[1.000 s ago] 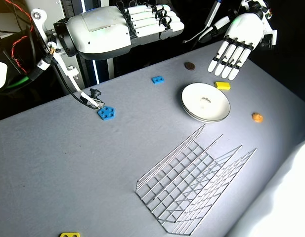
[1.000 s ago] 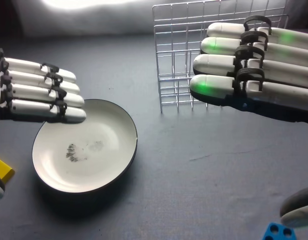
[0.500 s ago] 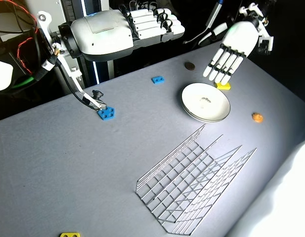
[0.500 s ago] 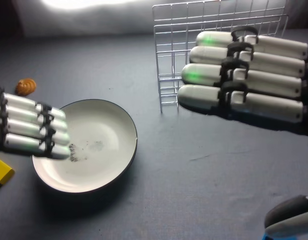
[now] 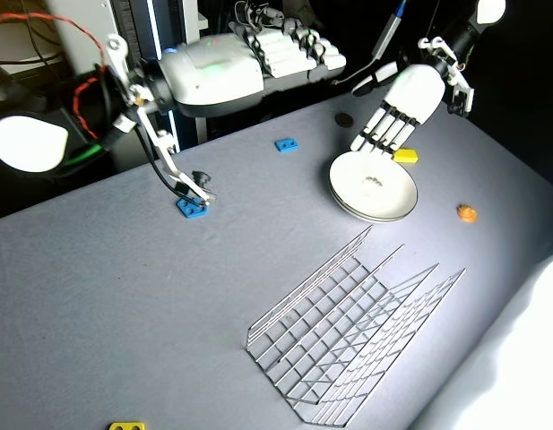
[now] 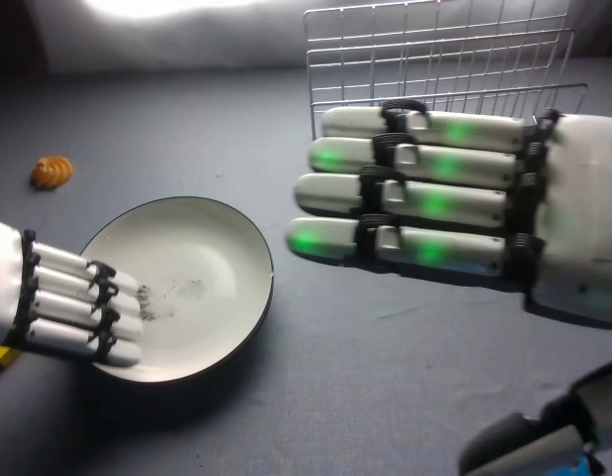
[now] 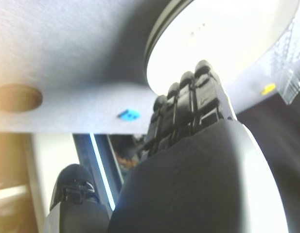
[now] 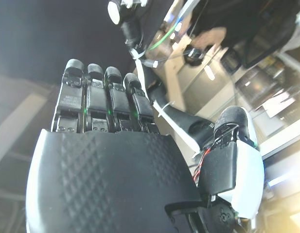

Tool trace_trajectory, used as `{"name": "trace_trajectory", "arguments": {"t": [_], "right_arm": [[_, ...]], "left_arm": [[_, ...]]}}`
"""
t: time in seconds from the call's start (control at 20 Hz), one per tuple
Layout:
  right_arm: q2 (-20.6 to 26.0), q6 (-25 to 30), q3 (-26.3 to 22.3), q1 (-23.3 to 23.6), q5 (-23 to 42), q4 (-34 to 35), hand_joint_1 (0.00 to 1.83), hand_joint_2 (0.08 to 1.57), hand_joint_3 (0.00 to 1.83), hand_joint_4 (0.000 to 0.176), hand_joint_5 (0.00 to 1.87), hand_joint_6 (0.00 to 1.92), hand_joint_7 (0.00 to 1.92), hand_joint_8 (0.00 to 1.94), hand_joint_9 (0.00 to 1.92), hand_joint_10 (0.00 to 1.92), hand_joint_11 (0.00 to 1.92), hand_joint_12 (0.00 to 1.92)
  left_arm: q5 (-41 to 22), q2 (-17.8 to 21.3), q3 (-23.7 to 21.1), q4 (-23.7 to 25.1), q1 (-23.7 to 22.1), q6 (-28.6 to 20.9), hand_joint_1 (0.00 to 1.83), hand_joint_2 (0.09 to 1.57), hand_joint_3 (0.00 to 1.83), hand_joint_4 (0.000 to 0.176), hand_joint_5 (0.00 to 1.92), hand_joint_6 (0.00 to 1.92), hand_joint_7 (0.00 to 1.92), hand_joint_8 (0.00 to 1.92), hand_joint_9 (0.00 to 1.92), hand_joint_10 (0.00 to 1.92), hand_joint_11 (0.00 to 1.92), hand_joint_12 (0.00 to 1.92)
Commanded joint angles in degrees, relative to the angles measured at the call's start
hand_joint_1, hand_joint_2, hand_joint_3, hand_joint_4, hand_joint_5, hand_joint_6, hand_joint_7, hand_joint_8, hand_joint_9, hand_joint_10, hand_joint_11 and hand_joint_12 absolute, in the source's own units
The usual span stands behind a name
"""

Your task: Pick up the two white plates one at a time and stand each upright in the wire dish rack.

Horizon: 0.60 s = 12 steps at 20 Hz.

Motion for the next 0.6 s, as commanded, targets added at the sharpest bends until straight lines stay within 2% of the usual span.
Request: {"name": "trace_trajectory", "arguments": {"t": [0.0, 0.25, 0.4, 0.55], "right_arm": [[-0.23, 0.02, -0.01, 0.82, 4.31, 2.56, 0.0, 0.95, 0.0, 0.0, 0.0, 0.0, 0.0, 0.0, 0.0, 0.0, 0.0, 0.0], [-2.46, -2.42, 1.38, 1.94, 3.14, 2.56, 0.0, 0.96, 0.0, 0.0, 0.0, 0.0, 0.0, 0.0, 0.0, 0.0, 0.0, 0.0], [-3.18, -3.17, 2.13, 2.97, -0.74, 2.57, 0.0, 0.96, 0.0, 0.0, 0.0, 0.0, 0.0, 0.0, 0.0, 0.0, 0.0, 0.0], [-3.43, -3.87, 2.24, 3.0, -0.73, 2.56, 0.0, 0.97, 0.0, 0.0, 0.0, 0.0, 0.0, 0.0, 0.0, 0.0, 0.0, 0.0]], "left_arm": [[-1.41, -0.24, 0.49, -3.45, -0.23, -0.02, 0.0, 1.02, 0.01, 0.0, 0.0, 0.0, 0.0, 0.0, 0.0, 0.0, 0.0, 0.0], [-0.69, -1.7, 2.98, -3.43, 0.03, -0.02, 0.0, 1.02, 0.01, 0.0, 0.0, 0.0, 0.0, 0.0, 0.0, 0.0, 0.0, 0.0], [-0.59, -2.9, 5.42, -3.41, 0.51, 0.0, 0.0, 1.02, 0.01, 0.0, 0.0, 0.0, 0.0, 0.0, 0.0, 0.0, 0.0, 0.0], [-0.66, -3.92, 7.88, -3.41, 0.82, 0.0, 0.0, 1.02, 0.01, 0.0, 0.0, 0.0, 0.0, 0.0, 0.0, 0.0, 0.0, 0.0]]}}
